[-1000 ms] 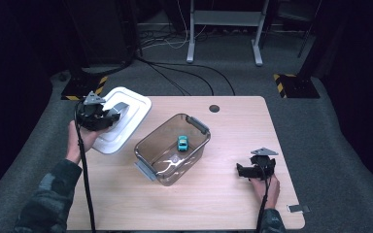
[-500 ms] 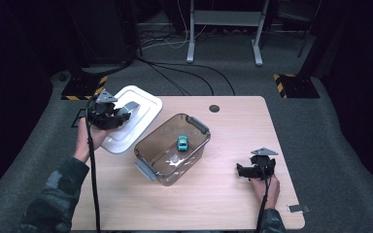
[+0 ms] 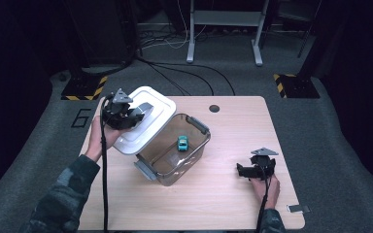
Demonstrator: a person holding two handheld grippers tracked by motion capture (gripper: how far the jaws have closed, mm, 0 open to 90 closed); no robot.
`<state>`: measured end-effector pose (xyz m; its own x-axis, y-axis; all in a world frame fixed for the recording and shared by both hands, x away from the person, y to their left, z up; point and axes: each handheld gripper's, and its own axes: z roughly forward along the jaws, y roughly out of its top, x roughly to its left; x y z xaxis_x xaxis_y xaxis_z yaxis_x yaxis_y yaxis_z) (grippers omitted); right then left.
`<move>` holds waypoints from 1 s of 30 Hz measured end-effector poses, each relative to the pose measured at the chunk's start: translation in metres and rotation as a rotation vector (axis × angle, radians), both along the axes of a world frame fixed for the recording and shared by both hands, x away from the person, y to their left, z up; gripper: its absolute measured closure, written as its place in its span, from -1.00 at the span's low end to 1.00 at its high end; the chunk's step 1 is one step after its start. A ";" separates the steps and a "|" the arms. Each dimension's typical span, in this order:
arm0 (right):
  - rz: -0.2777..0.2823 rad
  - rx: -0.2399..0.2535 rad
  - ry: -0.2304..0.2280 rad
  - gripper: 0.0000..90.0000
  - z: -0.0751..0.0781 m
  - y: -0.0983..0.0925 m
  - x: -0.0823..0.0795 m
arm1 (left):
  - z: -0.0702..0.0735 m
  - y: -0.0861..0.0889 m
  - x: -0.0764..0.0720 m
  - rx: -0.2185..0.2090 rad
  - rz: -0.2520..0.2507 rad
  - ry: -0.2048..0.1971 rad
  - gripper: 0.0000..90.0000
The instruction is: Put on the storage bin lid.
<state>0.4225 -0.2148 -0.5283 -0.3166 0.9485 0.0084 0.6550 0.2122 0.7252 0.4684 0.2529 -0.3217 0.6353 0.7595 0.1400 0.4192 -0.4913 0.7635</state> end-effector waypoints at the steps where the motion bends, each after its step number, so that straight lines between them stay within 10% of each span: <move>1: 0.000 0.000 0.000 -0.93 0.000 0.000 0.000 | 0.000 -0.002 0.000 0.005 -0.003 0.000 0.49; 30: 0.000 -0.001 0.000 -0.93 0.000 0.000 0.000 | -0.011 -0.044 -0.011 -0.017 -0.103 0.034 0.49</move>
